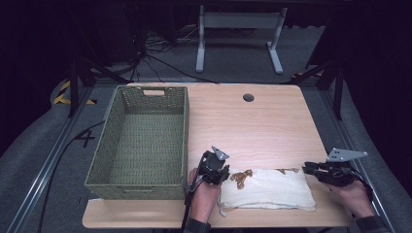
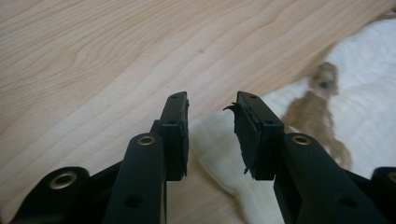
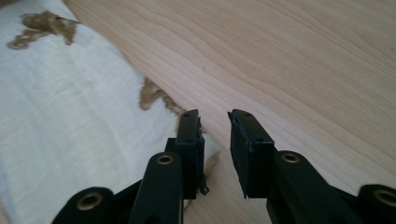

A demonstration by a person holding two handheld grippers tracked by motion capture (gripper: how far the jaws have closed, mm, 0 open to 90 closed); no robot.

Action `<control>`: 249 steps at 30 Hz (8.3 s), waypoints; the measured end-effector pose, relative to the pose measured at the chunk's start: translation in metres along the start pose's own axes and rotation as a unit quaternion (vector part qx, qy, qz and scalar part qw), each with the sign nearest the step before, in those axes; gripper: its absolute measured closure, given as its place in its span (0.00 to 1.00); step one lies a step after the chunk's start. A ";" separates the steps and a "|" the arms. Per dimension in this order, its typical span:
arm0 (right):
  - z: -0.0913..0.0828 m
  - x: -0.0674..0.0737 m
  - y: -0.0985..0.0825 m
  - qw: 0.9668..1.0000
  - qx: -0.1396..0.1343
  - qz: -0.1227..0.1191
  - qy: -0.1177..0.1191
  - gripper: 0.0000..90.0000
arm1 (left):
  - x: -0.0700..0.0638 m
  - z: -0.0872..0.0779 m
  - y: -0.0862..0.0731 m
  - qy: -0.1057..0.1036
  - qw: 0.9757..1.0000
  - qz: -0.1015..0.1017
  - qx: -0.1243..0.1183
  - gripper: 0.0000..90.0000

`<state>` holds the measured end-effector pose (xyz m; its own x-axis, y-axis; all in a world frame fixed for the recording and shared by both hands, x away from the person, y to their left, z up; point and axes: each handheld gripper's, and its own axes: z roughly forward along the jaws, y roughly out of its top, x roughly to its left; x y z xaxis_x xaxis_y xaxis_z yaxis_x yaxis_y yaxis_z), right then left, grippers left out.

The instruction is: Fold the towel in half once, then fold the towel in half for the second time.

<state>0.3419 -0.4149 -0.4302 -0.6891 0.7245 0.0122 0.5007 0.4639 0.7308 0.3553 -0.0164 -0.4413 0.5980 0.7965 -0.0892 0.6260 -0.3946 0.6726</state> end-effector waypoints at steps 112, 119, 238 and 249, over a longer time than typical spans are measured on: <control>-0.012 0.045 -0.028 0.997 0.059 -0.025 0.051 0.99 | -0.011 0.009 -0.005 -0.048 0.998 0.032 0.015 0.99; -0.009 0.044 -0.030 0.996 0.068 -0.028 0.055 1.00 | -0.010 0.016 -0.004 -0.031 0.999 0.037 0.018 0.99; 0.110 0.036 0.079 0.987 0.028 -0.103 0.124 0.92 | -0.060 0.015 -0.002 -0.166 0.977 0.133 0.033 0.90; 0.073 0.063 0.060 0.966 0.031 -0.169 0.195 0.47 | -0.030 0.008 0.017 -0.147 0.978 0.145 0.033 0.57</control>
<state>0.3669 -0.3039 -0.4357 -0.9573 0.2855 0.0445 0.2348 0.6788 0.6958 0.3524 -0.0510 -0.4328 0.8672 0.4841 -0.1164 0.4341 -0.6208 0.6528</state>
